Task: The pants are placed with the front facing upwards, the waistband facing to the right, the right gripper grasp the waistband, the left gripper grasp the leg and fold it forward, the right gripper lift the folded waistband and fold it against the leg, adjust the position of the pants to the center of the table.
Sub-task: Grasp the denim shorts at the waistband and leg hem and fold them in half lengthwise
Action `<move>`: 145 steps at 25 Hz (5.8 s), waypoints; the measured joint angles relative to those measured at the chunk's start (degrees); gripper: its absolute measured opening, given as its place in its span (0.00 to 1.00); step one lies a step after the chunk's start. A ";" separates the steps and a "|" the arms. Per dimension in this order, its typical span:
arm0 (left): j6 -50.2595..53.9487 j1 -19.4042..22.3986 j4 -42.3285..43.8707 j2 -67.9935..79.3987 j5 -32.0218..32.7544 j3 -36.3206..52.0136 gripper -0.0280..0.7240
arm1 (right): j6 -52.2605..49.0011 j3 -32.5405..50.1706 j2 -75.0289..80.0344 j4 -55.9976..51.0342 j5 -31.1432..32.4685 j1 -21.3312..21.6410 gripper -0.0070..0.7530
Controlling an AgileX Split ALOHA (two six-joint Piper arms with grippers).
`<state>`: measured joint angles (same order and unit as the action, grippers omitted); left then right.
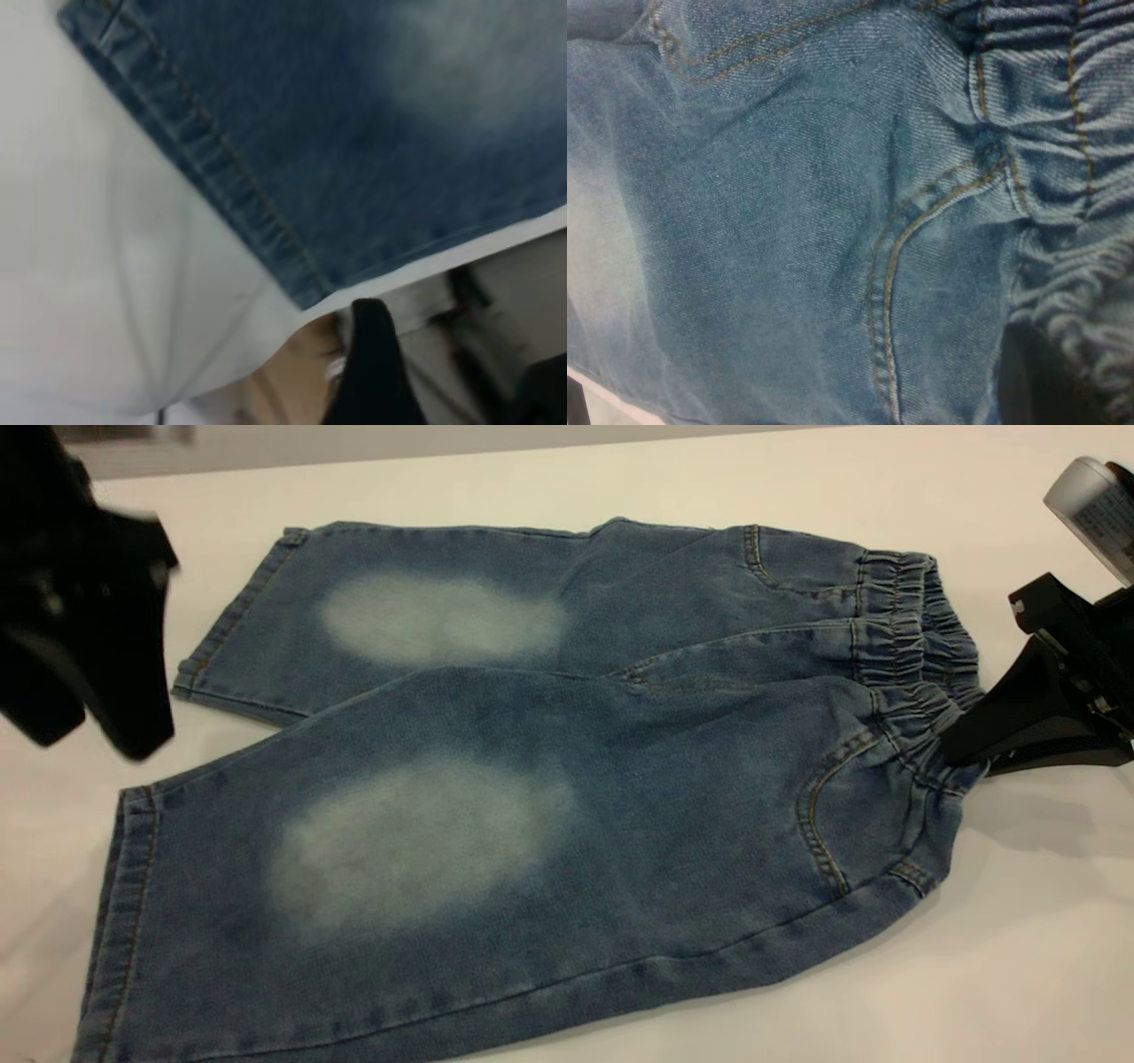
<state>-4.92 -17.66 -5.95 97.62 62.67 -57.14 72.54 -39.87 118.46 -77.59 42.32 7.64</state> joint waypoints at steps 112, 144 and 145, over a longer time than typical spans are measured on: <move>10.28 -4.44 4.50 17.00 -31.77 20.37 0.63 | -0.01 0.00 0.00 0.66 0.53 0.00 0.06; 8.18 -4.44 3.98 6.25 -28.69 15.63 0.08 | 1.81 0.00 -0.58 -0.67 0.97 0.00 0.06; 8.18 -4.44 4.09 4.90 -28.45 15.63 0.08 | 2.30 0.00 -1.01 -1.29 0.98 0.00 0.06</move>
<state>3.26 -22.10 -1.86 102.52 34.22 -41.51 74.84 -39.87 117.45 -78.88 43.31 7.64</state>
